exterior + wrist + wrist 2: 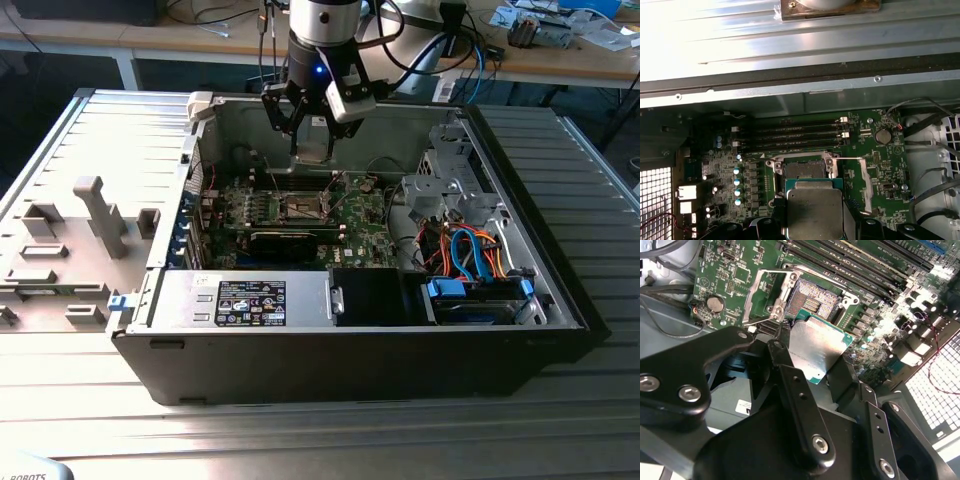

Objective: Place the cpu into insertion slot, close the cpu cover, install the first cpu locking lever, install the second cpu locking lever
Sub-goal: 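Place the cpu into insertion slot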

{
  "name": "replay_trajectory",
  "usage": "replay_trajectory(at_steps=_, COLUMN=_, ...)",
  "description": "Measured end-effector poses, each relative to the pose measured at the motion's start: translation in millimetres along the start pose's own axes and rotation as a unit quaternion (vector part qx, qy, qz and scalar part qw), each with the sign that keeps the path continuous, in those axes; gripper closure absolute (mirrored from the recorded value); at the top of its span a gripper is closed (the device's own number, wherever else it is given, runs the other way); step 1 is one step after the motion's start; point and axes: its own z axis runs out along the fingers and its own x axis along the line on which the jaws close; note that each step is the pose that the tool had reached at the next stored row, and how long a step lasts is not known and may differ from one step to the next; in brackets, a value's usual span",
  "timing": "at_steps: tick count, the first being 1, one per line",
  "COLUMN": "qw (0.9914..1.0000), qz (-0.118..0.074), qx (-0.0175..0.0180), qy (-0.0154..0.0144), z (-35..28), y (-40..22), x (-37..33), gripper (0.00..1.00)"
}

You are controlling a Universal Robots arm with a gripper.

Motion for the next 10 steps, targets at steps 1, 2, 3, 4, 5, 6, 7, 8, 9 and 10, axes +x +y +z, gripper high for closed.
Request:
replay_trajectory(at_steps=1, qw=1.0, qz=0.0, qx=0.0, qy=0.0, z=0.0, y=0.0, x=0.0, gripper=0.46)
replay_trajectory(at_steps=2, qw=1.0, qz=0.001, qx=0.0, qy=-0.0001, z=0.1, y=0.0, x=0.0, gripper=0.46)
replay_trajectory(at_steps=3, qw=1.0, qz=0.002, qx=0.0, qy=-0.0001, z=0.1, y=0.0, x=0.0, gripper=0.46)
replay_trajectory(at_steps=4, qw=1.0, qz=0.002, qx=-0.0001, qy=-0.0002, z=0.2, y=0.0, x=0.0, gripper=0.46)
replay_trajectory(at_steps=5, qw=1.0, qz=0.003, qx=-0.0001, qy=-0.0002, z=0.3, y=0.0, x=0.0, gripper=0.46)
replay_trajectory(at_steps=6, qw=1.0, qz=0.003, qx=-0.0001, qy=-0.0003, z=0.3, y=0.0, x=0.0, gripper=0.46)
replay_trajectory(at_steps=7, qw=0.99999, qz=0.003, qx=0.0, qy=-0.0003, z=0.3, y=0.0, x=0.0, gripper=0.46)
replay_trajectory(at_steps=8, qw=0.99999, qz=0.004, qx=-0.0001, qy=-0.0003, z=0.3, y=0.0, x=0.0, gripper=0.46)
replay_trajectory(at_steps=9, qw=0.99999, qz=0.004, qx=-0.0001, qy=-0.0003, z=0.4, y=0.0, x=0.0, gripper=0.46)
replay_trajectory(at_steps=10, qw=0.99999, qz=0.004, qx=-0.0001, qy=-0.0004, z=0.4, y=0.0, x=0.0, gripper=0.46)
